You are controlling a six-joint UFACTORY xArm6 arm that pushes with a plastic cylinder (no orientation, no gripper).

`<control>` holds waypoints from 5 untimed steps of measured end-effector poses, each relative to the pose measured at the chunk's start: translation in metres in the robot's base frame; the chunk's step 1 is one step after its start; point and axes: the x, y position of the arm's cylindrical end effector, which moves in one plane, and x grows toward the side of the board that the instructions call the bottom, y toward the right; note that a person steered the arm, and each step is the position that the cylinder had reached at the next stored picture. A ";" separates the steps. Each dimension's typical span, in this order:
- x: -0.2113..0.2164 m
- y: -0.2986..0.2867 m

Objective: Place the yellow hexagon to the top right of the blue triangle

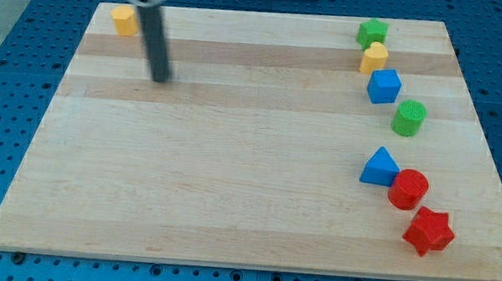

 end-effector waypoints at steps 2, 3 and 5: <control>-0.092 -0.092; -0.145 -0.079; -0.120 -0.074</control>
